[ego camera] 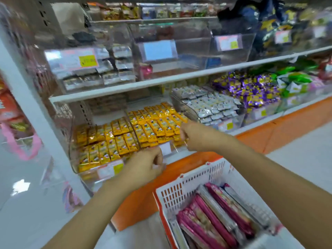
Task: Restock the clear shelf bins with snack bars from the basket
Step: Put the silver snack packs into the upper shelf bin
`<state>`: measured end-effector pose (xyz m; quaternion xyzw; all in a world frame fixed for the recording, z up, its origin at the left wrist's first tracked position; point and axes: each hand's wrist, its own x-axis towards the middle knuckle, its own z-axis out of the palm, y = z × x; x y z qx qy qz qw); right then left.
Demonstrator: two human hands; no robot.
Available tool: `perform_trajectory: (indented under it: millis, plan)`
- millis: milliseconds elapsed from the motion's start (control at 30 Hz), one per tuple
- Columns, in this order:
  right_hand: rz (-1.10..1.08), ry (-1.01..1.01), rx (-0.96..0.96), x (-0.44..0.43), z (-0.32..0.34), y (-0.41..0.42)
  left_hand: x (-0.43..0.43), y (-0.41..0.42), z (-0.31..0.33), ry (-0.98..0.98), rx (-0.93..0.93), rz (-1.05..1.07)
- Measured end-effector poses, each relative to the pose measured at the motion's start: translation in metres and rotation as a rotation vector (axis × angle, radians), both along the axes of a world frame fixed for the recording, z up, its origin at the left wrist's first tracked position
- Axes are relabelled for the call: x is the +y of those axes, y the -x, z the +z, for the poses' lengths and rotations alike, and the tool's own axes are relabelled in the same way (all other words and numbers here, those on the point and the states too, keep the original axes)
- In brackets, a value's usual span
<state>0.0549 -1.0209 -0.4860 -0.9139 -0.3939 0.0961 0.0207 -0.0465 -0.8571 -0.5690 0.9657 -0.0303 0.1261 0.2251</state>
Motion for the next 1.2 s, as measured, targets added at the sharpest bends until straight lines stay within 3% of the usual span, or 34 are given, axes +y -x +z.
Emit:
perform_trajectory:
  millis: [400,567,867,1100,1200]
  plan:
    - [-0.402,0.093,0.482,-0.124,-0.233,-0.066,-0.033,-0.038,-0.151,-0.045,0.485,0.054]
    - [-0.608,0.034,0.542,-0.134,-0.31,-0.056,-0.028,-0.031,-0.206,-0.114,0.596,0.074]
    - [-0.565,0.028,0.439,-0.1,-0.368,-0.054,-0.032,-0.049,-0.231,-0.344,0.554,0.007]
    - [-0.567,-0.045,0.509,-0.106,-0.358,-0.095,-0.026,-0.069,-0.245,-0.321,0.594,0.055]
    - [-0.674,-0.126,0.467,-0.125,-0.35,-0.117,-0.025,-0.075,-0.249,-0.313,0.547,0.107]
